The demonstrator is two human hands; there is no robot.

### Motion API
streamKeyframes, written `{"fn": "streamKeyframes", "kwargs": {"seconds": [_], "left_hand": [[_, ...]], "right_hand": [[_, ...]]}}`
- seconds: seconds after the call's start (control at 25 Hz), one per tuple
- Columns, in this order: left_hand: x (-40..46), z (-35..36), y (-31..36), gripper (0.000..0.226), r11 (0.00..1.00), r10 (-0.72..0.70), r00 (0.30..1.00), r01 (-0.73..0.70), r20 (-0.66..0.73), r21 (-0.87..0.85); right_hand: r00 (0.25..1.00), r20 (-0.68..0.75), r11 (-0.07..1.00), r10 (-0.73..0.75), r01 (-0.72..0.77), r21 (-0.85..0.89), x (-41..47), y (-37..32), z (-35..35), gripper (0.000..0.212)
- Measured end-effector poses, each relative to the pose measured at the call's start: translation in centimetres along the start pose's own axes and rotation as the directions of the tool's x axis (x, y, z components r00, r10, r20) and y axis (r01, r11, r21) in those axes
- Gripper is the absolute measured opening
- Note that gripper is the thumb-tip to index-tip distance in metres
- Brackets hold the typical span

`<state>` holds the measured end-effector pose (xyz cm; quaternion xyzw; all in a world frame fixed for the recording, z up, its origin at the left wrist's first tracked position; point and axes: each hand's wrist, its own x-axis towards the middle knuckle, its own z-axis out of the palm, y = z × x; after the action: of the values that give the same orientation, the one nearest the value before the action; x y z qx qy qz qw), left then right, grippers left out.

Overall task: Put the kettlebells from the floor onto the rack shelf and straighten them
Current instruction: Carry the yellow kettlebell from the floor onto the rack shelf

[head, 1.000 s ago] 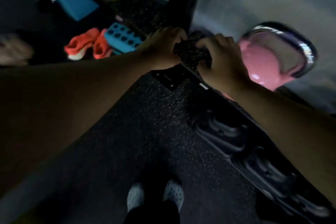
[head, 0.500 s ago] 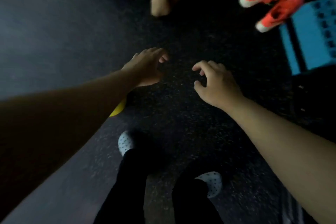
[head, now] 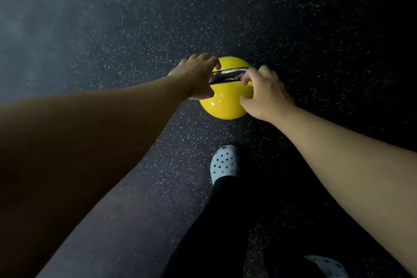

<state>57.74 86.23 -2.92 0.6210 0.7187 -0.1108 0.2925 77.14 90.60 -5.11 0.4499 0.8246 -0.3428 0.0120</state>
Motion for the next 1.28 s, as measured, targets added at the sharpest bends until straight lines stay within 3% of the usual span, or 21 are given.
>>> {"fn": "streamKeyframes", "kwargs": {"seconds": [0.12,0.16,0.24,0.36,0.44,0.56,0.72,0.92,1.08,1.28], "left_hand": [[2.1,2.7,-1.4,0.037,0.996,-0.004,1.0,0.005,0.005,-0.09],[2.5,3.3,-1.7,0.027,0.99,-0.021,1.0,0.019,-0.013,-0.139],[3.4,3.6,-1.6,0.021,0.985,-0.03,0.998,0.02,-0.053,-0.17],[3.5,2.4,0.3,0.022,0.999,0.044,0.998,-0.042,0.055,-0.03],[3.3,1.8,2.5,0.019,0.991,0.112,0.987,-0.12,0.113,0.066],[3.9,-0.3,8.1,0.014,0.934,0.284,0.941,-0.315,0.185,0.17],[4.1,-5.1,17.8,0.017,0.851,0.435,0.856,-0.493,0.279,0.184],[3.7,-11.7,35.5,0.012,0.697,0.615,0.694,-0.7,0.375,0.152],[2.6,-18.1,49.2,0.018,0.447,0.783,0.492,-0.87,0.38,0.206],[3.2,-23.2,66.5,0.022,0.134,0.884,0.264,-0.934,0.386,0.333]], "right_hand": [[0.965,-0.263,0.998,-0.004,-0.014,-0.064,2.1,0.7,2.6,0.032],[0.967,-0.255,0.997,-0.007,-0.012,-0.074,2.9,1.2,3.0,0.034],[0.995,-0.1,1.0,-0.001,0.0,-0.006,4.6,2.1,2.7,0.032],[0.983,0.18,0.998,-0.039,0.046,-0.034,5.2,3.1,-0.1,0.02],[0.964,0.264,0.999,0.013,-0.004,-0.034,2.9,3.8,-1.4,0.025],[0.968,0.205,0.978,0.147,-0.173,0.114,-2.7,6.3,-3.7,0.017],[0.92,0.057,0.888,0.387,-0.389,0.245,-9.4,8.9,-9.9,0.021],[0.78,-0.13,0.761,0.612,-0.536,0.366,-19.2,14.3,-22.9,0.013],[0.643,-0.364,0.737,0.673,-0.54,0.407,-26.4,17.1,-32.5,0.024],[0.349,-0.621,0.698,0.701,-0.515,0.498,-33.3,23.0,-41.8,0.033]]}}
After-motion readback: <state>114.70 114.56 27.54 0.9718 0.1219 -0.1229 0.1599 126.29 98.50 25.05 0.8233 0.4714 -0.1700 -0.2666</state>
